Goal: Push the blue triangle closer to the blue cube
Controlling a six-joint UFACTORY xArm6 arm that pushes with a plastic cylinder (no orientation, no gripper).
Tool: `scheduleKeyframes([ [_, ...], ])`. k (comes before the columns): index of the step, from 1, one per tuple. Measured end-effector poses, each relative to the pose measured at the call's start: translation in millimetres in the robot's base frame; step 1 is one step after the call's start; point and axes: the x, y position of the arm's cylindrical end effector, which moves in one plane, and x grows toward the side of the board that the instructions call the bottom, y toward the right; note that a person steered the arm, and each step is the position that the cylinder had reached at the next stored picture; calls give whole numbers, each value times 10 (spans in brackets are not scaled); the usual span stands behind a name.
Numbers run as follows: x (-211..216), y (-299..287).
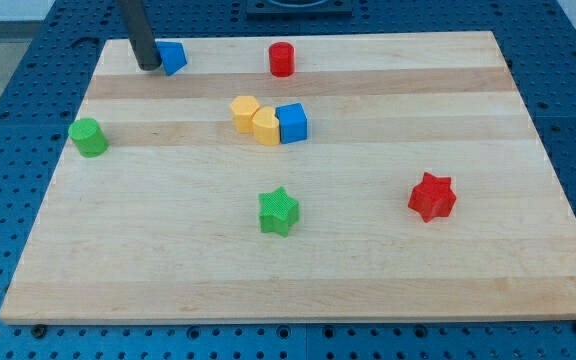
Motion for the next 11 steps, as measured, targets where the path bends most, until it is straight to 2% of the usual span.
scheduleKeyframes([
  [3,-379,38],
  [5,169,331],
  [9,9,624],
  [10,48,907],
  [11,315,1001],
])
